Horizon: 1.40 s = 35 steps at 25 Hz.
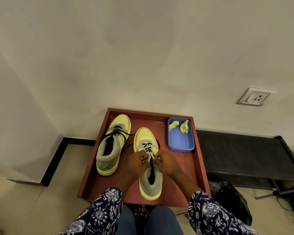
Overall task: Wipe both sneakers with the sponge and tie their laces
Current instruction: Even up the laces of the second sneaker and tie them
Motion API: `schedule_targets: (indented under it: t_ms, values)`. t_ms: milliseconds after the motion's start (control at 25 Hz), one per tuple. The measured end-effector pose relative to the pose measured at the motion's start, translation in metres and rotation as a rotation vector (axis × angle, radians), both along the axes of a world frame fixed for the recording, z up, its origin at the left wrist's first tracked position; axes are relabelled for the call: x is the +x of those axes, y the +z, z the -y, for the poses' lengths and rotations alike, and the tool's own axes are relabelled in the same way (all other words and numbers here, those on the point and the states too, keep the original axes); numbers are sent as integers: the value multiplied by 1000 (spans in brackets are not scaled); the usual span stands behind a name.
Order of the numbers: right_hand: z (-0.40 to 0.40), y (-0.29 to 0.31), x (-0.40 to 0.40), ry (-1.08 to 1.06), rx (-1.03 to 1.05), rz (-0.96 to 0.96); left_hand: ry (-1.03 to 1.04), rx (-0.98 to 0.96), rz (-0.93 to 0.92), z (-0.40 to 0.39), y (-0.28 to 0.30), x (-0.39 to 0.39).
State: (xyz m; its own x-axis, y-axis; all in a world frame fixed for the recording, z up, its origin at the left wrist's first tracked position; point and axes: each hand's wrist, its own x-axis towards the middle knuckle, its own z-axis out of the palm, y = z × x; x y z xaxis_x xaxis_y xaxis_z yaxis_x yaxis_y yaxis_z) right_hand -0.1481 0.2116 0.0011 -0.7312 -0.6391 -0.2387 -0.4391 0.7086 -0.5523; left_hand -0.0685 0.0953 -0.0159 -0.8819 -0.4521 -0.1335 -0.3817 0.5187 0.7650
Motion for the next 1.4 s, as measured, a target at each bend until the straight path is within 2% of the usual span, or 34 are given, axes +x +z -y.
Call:
schedule_targets:
  t_ms: [160, 480, 600, 840, 920, 1200, 1320, 1400]
  values:
    - [-5, 5, -1, -6, -29, -23, -40, -114, 24, -1, 4, 2]
    - [-4, 10, 5, 32, 198, -163, -51, -180, 90, -4, 13, 0]
    - [0, 9, 9, 26, 239, -185, 1, -92, 99, 1, 24, -6]
    - [4, 9, 11, -40, 216, -160, 54, 232, 66, 16, 36, -5]
    - [5, 10, 12, -32, 216, -146, 37, 265, 43, 19, 38, 1]
    - [8, 9, 18, -26, 205, -115, -149, -62, 148, 32, 66, 0]
    - [9, 12, 19, -33, 195, -120, -165, -76, 203, 34, 74, -2]
    - [8, 13, 21, -43, 204, -128, -123, 9, 177, 36, 81, -3]
